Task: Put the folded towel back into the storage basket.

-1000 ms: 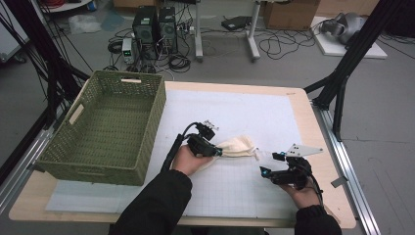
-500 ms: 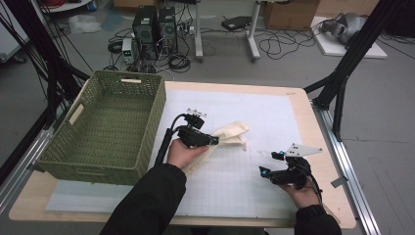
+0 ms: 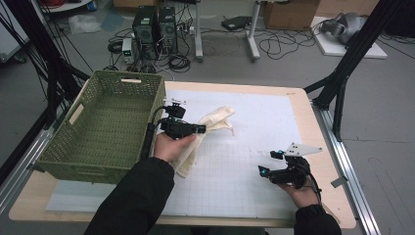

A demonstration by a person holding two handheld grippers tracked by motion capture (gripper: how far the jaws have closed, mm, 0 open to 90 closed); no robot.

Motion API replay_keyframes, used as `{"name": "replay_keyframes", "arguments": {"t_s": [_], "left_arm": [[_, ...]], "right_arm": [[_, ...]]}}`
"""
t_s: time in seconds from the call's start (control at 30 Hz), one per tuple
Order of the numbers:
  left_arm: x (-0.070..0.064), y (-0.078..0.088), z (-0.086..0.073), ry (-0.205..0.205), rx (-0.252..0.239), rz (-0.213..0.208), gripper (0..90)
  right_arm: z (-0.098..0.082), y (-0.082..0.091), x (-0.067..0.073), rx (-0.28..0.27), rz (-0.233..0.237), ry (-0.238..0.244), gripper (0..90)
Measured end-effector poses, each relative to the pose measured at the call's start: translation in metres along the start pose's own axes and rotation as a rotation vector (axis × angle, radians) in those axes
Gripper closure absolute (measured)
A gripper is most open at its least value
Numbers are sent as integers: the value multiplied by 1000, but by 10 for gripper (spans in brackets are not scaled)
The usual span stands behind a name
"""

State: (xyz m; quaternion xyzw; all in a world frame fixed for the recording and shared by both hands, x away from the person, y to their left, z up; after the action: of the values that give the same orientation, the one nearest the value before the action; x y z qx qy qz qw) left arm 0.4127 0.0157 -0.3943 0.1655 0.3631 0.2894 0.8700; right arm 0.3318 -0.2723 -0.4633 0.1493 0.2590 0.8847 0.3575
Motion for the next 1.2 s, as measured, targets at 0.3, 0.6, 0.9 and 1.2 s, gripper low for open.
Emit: {"name": "replay_keyframes", "arguments": {"t_s": [0.3, 0.6, 0.9, 1.2], "left_arm": [[-2, 12, 6, 63, -31, -35, 794], [-12, 28, 8, 42, -56, -4, 794], [-7, 65, 24, 61, -105, 31, 794], [22, 89, 31, 166, -139, 0, 794]], "right_arm": [[2, 0, 0, -12, 7, 1, 195], [4, -1, -2, -26, 31, -11, 191], [5, -3, -2, -27, 32, -2, 191], [6, -5, 0, -20, 33, 11, 190]]}}
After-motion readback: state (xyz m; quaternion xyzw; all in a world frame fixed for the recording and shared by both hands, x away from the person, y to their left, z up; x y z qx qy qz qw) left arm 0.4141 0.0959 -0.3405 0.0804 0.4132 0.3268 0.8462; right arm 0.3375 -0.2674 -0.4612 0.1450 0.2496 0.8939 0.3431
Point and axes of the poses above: each handheld gripper's, and its own axes: y roughly backward along the jaws, z roughly out of its top, x roughly to its left, the point moved 7 cm from there along -y, roughly forward along the jaws, and after that the axes turned 2 degrees about -z, right-handed, at the moved point
